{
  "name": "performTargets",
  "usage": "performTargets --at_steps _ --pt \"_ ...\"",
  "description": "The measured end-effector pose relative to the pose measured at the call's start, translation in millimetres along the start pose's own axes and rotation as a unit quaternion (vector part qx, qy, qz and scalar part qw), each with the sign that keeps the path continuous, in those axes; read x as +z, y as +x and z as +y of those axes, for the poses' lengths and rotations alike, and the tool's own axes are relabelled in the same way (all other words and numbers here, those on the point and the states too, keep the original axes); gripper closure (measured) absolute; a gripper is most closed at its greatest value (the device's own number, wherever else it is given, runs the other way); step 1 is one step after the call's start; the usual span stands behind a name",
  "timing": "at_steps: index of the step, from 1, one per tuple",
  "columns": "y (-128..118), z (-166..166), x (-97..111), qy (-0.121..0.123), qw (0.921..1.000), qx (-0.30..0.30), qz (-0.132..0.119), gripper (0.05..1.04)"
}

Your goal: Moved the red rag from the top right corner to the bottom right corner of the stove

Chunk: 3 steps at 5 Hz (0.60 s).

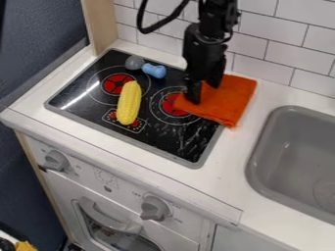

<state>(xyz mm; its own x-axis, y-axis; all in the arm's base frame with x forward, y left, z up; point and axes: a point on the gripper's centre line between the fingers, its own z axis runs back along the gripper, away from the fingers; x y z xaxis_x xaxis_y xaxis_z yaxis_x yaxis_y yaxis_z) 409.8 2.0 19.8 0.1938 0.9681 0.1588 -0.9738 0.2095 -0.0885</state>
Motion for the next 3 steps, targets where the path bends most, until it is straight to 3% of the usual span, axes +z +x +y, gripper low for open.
performTargets --at_steps 1,3 --pt "3 7 -2 0.004 1.0000 0.004 0.007 0.085" --pt "-16 42 1 0.019 0.9991 -0.034 0.018 0.085"
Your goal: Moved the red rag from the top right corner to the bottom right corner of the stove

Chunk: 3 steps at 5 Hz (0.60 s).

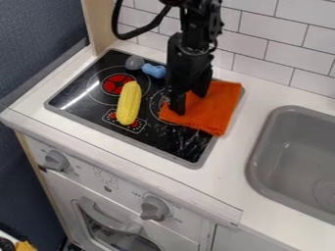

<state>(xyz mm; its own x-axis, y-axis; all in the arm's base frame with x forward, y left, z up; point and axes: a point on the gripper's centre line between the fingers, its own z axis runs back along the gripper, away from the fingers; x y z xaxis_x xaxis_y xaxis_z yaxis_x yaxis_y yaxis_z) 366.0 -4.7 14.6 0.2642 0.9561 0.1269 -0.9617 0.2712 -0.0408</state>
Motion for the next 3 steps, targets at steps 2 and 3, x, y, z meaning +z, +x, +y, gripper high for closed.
performTargets --at_steps 2,3 --pt "-14 31 8 0.003 0.9992 -0.040 0.001 0.085" --pt "-14 48 13 0.009 0.9985 -0.054 -0.005 0.085"
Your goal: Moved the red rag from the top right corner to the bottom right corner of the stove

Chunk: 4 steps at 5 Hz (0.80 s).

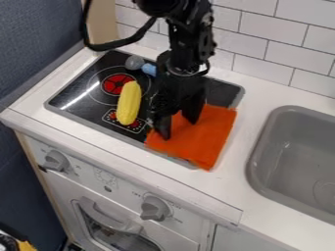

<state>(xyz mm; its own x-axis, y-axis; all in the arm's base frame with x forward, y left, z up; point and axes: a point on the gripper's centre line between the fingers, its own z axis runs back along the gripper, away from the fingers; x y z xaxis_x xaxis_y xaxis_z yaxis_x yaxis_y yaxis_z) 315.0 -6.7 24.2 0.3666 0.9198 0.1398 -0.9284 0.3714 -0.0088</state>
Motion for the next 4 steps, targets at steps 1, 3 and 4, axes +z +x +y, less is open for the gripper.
performTargets --at_steps 1,3,4 --pt "3 14 4 0.010 0.9999 -0.005 -0.011 0.086" --pt "11 18 11 0.006 0.9999 0.004 -0.014 0.084" --pt "19 8 33 -0.032 0.9992 0.016 -0.015 0.084"
